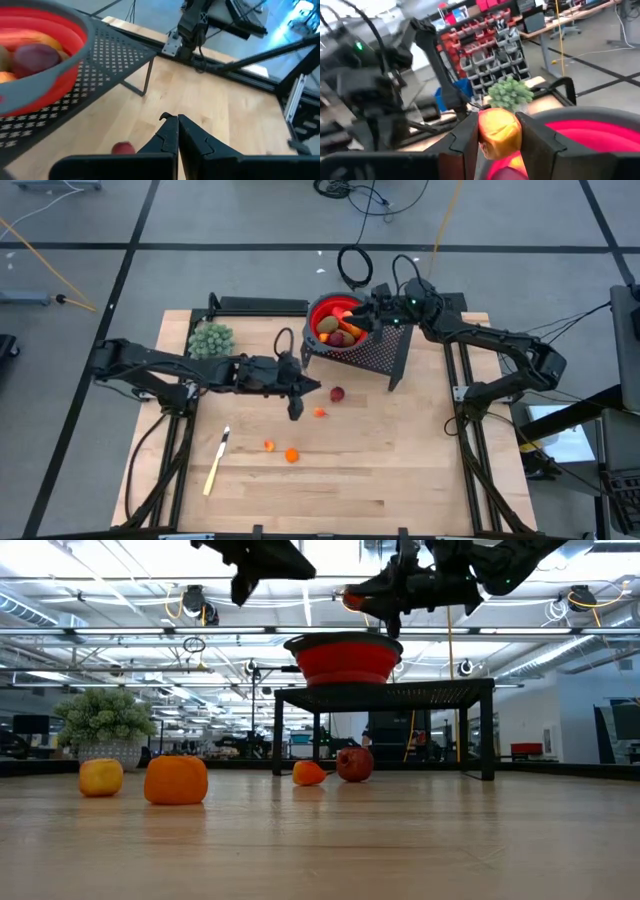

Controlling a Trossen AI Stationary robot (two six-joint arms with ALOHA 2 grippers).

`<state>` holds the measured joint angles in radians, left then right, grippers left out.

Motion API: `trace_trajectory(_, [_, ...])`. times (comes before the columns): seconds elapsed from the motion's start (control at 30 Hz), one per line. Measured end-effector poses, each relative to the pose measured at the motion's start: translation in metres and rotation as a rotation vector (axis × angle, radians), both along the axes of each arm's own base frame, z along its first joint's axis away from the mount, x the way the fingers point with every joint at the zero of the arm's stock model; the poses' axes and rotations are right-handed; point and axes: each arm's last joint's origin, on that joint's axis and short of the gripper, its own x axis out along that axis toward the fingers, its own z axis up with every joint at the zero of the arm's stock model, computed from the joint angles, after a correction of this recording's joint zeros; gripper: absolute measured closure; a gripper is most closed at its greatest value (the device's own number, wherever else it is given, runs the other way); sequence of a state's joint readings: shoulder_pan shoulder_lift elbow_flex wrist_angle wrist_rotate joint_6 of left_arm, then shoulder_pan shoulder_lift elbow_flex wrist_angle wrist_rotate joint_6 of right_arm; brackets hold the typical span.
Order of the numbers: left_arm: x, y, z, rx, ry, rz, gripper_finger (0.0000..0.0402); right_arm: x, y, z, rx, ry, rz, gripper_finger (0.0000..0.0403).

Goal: Pick & Place Fruit
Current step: Put the pear into the red strainer bowl on the shelf

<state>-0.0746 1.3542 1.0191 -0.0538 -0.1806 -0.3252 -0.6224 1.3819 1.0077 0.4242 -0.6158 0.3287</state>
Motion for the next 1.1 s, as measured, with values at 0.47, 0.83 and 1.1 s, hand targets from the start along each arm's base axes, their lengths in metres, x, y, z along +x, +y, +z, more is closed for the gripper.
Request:
trace_trajectory(0.47, [-0.06, 0.006, 0.006, 0.013, -0.143, -0.058, 0.0398, -0.002, -0.004, -0.014, -0.131, 0.152, -0.153, 0.0289])
trace_trajectory(0.83, [-0.124, 0.012, -0.014, 0.001, -0.293, -0.025, 0.0398, -0.001, 0.001, -0.025, -0.196, 0.279, -0.205, 0.0289])
trace_trajectory(1.1, [-0.154, 0.016, -0.021, 0.035, -0.168, 0.051, 0.0397, 0.004, 0.008, -0.026, -0.252, 0.303, -0.187, 0.0289])
